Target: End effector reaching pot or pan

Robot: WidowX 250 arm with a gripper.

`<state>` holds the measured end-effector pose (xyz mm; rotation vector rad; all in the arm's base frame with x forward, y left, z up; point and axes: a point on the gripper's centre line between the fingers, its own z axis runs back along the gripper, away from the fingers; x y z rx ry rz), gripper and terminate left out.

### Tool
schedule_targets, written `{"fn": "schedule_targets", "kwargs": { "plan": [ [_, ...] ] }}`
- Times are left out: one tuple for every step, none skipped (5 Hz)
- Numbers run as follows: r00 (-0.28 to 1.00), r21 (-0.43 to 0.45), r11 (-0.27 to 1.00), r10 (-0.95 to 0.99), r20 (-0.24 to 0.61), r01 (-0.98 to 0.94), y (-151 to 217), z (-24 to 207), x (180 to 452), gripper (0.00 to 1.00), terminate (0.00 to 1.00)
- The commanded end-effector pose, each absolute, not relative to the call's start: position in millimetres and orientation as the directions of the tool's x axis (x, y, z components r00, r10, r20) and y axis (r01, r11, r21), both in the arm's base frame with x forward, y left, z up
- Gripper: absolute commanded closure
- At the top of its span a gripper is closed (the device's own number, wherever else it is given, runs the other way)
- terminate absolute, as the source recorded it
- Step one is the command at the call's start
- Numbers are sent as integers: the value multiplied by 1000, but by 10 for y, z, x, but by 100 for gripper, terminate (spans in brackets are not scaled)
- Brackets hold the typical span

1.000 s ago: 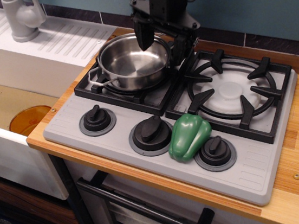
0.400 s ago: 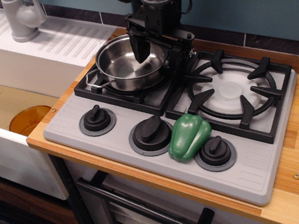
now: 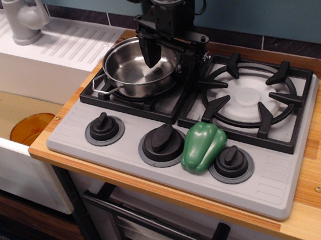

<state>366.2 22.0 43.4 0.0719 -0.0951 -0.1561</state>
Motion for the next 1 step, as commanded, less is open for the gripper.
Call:
{"fn": "schedule_targets", "kwargs": {
  "plan": [
    [980,85,986,-155,126,144,241,565,3742,0,100]
  ]
}}
